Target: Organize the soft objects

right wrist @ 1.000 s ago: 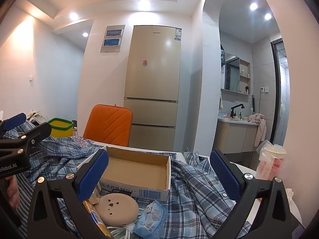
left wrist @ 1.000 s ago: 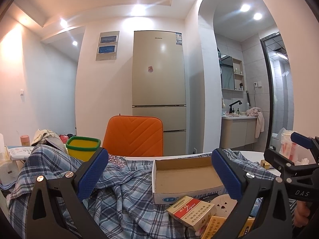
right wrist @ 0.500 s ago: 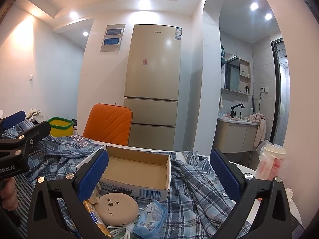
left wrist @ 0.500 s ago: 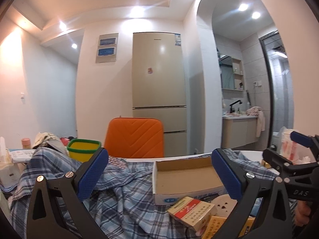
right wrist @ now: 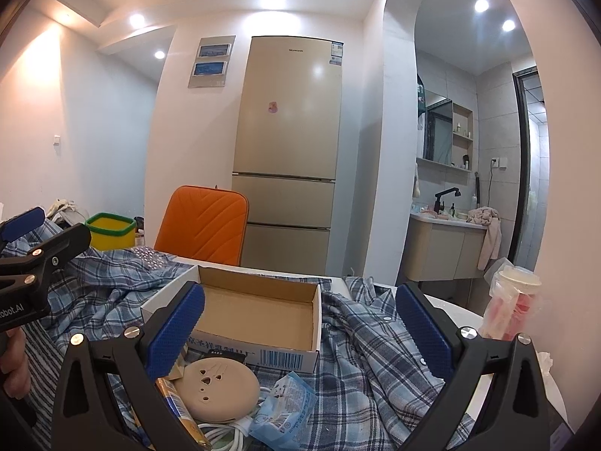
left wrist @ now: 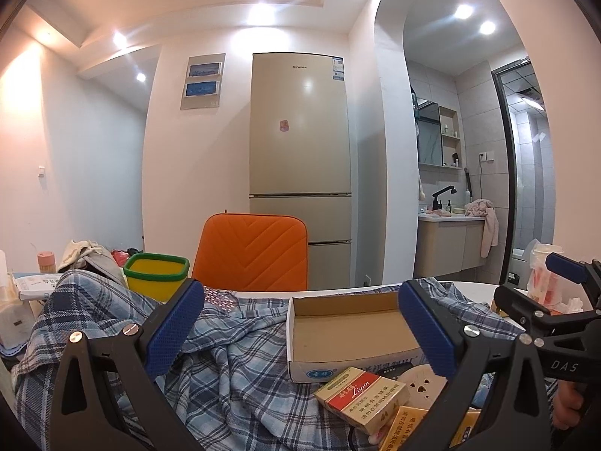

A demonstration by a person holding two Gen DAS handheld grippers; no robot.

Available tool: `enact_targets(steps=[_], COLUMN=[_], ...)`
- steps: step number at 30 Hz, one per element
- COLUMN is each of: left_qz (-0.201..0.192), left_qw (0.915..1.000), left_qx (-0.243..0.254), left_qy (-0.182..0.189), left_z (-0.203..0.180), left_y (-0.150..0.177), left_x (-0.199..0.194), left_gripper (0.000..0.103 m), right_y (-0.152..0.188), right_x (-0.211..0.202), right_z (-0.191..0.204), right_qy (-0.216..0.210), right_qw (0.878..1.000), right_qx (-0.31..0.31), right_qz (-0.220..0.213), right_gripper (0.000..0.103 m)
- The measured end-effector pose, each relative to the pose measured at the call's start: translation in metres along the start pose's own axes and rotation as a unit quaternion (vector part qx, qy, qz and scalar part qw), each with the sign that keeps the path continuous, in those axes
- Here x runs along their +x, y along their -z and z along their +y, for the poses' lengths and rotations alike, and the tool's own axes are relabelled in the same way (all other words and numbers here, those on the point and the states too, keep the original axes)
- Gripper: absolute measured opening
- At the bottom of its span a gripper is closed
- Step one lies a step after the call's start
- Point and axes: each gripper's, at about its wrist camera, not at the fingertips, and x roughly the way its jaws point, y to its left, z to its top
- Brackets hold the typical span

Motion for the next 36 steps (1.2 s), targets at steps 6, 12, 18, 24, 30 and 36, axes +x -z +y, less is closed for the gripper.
enact_targets(steps=[6,12,18,24,30,36], left_qz=[-0.001,0.000,-0.005,0.004,0.003,0.000], left_qw=[1.0000,1.0000,1.0000,1.0000,1.0000,1.0000], left_qx=[0.000,0.000,0.006,0.000,0.002,0.000], left_qy=[0.001,0.004,0.003,0.002,0.002,0.004], left_z=[-0.0002,-0.0006,-0.0021,-0.0011,-0.0009,-0.0008], left_y=[0.0007,0.0010,0.0010,0.0010,0.0006,0.0008], left_x=[0.0004,0.0003,-0.0018,0.0008,0.0010,0.0003], left_gripper=[0.103,0.103,0.103,0.103,0.103,0.103], right_y=[-0.0003,-0.0004,-0.0005,-0.0005,-0.0003,-0.0004], right_x=[0.0015,0.0023,0.0023,0.0025,0.0023,0.0023], right_z=[-0.0003,0.0001,-0.0004,-0.0008,-0.0003,-0.0010], right_qy=[0.000,0.000,0.000,0.000,0.000,0.001], right_qw=[1.000,1.000,1.000,1.000,1.000,1.000], right_qx=[-0.004,-0.003,-0.004,-0.004,-0.004,-0.004], right_qz=[0.005,0.006,0.005,0.006,0.006,0.005], right_gripper=[0.103,0.103,0.103,0.103,0.103,0.103])
